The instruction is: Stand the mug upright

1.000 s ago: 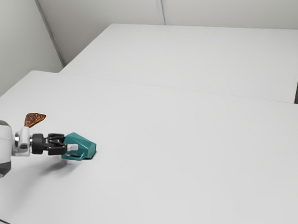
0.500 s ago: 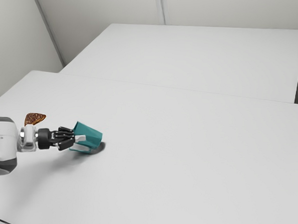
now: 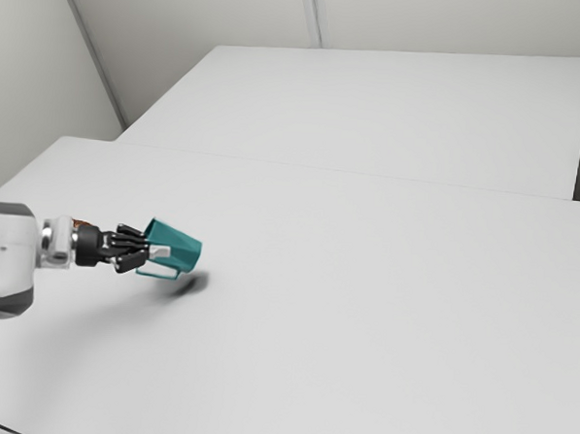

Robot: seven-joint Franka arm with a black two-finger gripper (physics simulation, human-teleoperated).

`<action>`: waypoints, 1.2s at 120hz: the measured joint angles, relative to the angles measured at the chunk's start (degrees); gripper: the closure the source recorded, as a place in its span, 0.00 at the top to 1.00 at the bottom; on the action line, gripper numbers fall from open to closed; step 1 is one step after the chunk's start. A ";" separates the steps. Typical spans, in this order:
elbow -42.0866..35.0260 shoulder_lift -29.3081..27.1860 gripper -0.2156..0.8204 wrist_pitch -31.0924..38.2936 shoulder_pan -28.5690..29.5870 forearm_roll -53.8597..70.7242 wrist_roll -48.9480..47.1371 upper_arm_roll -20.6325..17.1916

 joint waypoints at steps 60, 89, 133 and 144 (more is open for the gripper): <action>3.32 -7.38 0.03 4.86 -4.39 44.74 -43.40 -0.24; 8.46 -6.78 0.03 8.28 -14.08 62.76 -63.29 -0.14; 13.08 -1.75 0.03 12.27 -23.22 75.50 -87.26 0.20; 13.22 -0.82 0.03 13.88 -25.70 77.92 -92.43 0.20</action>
